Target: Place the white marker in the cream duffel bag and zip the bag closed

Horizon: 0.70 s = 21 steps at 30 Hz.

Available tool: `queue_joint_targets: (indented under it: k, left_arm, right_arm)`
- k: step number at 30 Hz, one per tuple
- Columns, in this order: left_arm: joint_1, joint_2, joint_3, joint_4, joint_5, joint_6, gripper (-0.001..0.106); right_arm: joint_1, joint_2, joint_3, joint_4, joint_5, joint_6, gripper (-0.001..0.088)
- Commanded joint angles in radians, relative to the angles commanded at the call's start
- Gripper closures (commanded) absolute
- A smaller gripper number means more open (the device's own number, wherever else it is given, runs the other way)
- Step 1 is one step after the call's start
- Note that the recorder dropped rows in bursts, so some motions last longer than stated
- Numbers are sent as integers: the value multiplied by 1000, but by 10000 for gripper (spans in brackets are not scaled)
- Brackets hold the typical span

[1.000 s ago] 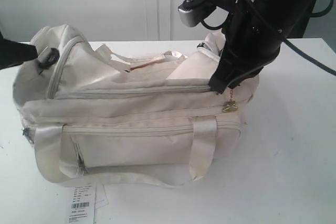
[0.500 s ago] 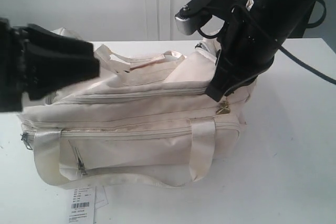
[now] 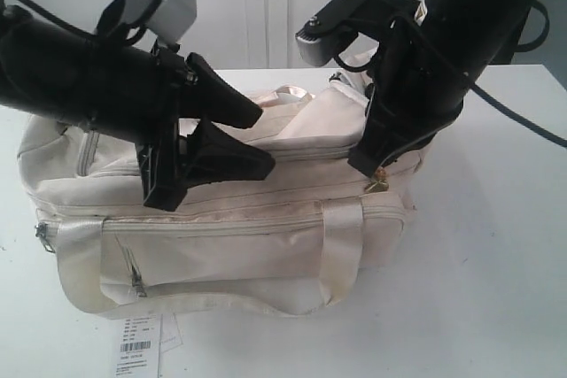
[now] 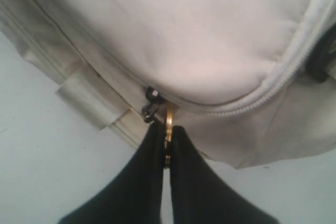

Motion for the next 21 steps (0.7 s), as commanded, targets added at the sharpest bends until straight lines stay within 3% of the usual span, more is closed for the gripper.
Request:
queue_joint_targets:
  k: [10,21]
  left_arm:
    - [-7,64,-4,-83,-23,137,372]
    - [-7,95,-4,-83,-46,130,372]
  right_arm:
    - [0,0,2,-19,5,58,868]
    - [0,0,2,-20,37,102,868]
